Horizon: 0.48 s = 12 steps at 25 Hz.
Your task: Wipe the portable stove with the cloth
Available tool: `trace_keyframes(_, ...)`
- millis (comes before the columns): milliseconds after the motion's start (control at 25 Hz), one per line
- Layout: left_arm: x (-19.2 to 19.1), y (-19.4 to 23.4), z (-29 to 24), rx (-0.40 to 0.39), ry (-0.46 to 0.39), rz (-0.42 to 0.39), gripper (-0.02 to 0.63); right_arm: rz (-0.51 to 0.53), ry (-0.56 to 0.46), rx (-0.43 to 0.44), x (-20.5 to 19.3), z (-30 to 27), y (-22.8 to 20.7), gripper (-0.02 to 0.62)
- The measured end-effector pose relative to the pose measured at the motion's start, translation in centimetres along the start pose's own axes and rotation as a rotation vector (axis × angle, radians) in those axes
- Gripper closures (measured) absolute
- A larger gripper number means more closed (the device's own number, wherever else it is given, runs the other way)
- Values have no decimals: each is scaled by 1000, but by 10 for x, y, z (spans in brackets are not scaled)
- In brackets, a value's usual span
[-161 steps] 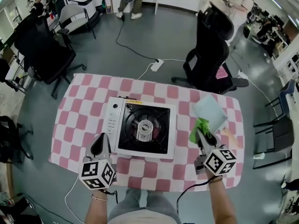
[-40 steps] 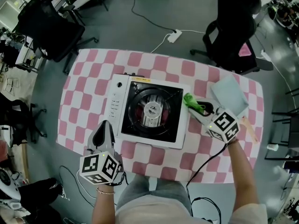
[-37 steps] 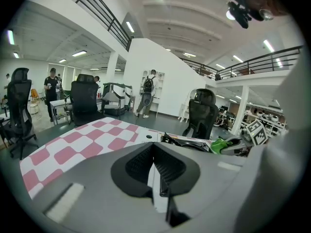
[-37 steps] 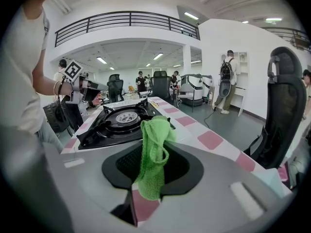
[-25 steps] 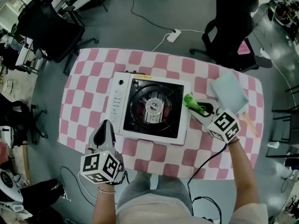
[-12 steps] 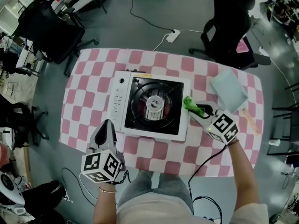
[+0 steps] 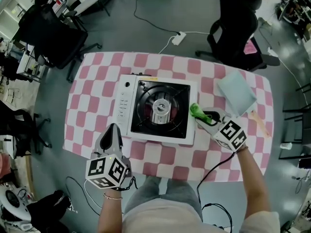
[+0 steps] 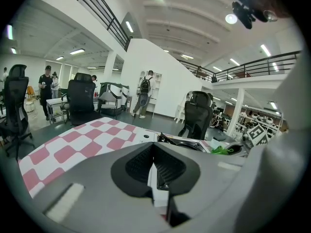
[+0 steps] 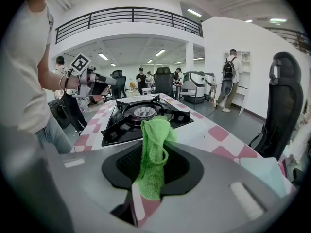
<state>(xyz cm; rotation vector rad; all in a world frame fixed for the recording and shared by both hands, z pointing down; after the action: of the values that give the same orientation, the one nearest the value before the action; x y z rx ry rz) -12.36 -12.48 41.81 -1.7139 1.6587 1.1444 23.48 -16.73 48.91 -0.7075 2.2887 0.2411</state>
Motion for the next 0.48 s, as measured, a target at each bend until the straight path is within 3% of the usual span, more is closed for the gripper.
trace_keyframes(480,0,1,1,-34,2,2,606,-21,8,-13,-6,5,25,497)
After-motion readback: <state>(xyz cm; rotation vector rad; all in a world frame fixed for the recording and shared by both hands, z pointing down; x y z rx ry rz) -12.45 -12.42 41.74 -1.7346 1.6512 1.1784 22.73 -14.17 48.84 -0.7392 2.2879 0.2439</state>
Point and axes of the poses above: the fingertips, and each gripper's own axes: z backward along the fingers, y to its left, x out of its top, the point moved 8 cm from there along z, backward along the fingers, and after that the axes turned 8 degrees about y, right-handed, at the moved point
